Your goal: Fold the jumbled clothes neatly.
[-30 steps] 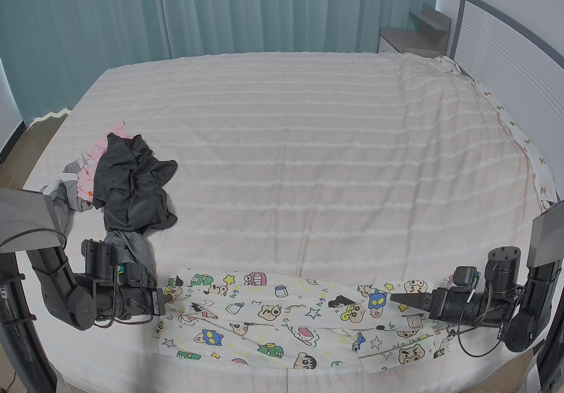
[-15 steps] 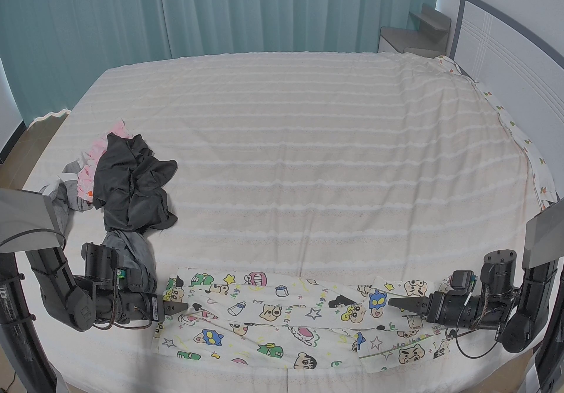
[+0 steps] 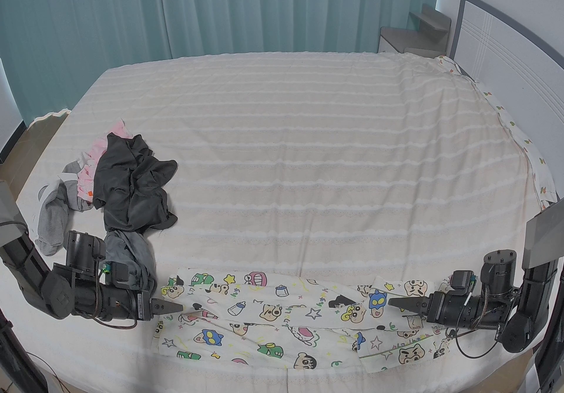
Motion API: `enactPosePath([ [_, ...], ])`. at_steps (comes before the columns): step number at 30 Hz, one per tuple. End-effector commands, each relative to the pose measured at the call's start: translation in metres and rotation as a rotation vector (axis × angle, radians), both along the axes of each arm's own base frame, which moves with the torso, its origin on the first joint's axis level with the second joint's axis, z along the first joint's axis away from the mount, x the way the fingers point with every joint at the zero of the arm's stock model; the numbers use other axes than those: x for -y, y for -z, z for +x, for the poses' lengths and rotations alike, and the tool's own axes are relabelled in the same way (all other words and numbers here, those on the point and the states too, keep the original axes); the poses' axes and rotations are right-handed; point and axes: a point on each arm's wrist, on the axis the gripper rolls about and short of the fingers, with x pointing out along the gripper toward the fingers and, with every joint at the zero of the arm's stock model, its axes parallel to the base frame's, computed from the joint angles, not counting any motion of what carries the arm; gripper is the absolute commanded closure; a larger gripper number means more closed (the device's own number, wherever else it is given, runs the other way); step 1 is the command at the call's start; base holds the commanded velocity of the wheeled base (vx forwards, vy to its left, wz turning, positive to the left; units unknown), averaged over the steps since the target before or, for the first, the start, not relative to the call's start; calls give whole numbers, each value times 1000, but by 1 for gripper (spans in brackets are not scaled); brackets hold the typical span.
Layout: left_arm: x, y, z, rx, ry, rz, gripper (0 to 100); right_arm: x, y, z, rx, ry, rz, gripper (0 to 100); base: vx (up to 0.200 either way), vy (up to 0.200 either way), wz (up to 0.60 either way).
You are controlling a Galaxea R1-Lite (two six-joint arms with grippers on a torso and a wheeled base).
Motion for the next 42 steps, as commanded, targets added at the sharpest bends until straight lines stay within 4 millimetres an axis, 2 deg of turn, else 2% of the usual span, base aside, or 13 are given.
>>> enactPosePath([
  [1, 9, -35, 14, 99, 45, -20, 0, 1, -1, -3, -2, 0, -1, 0, 0, 0, 0],
  [3, 12, -35, 18, 100, 49, -16, 0, 1, 0, -3, -3, 0, -1, 0, 0, 0, 0],
  [7, 34, -25, 37, 90, 31, 78, 0, 1, 0, -3, -5, 0, -2, 0, 0, 0, 0],
  [9, 39, -28, 40, 95, 22, 64, 0, 1, 0, -3, -6, 0, -2, 0, 0, 0, 0],
  [13, 67, -38, 53, 63, -44, -72, 0, 1, 0, -3, -6, 0, -2, 0, 0, 0, 0],
  [14, 67, -38, 53, 61, -47, -75, 0, 1, 0, -3, -6, 0, -2, 0, 0, 0, 0],
  [15, 76, -35, 55, 38, -48, -97, 0, 1, 1, -3, -8, 2, -3, 0, 0, 0, 0],
  [19, 87, -16, 56, -21, -35, -84, 0, 1, 1, -3, -8, 2, -3, 0, 0, 0, 0],
  [26, 84, 19, 50, -98, -37, -43, 0, 1, 1, -3, -8, 2, -3, 0, 0, 0, 0],
  [29, 78, 26, 48, -108, -66, -23, 0, 1, 1, -3, -8, 2, -3, 0, 0, 0, 0],
  [36, 60, 36, 30, -129, -41, 42, 0, 1, 2, -3, -12, 2, -4, 0, 0, 0, 0],
  [42, 45, 36, 29, -94, -52, 61, 0, 1, 2, -3, -15, 2, -5, 0, 0, 0, 0],
])
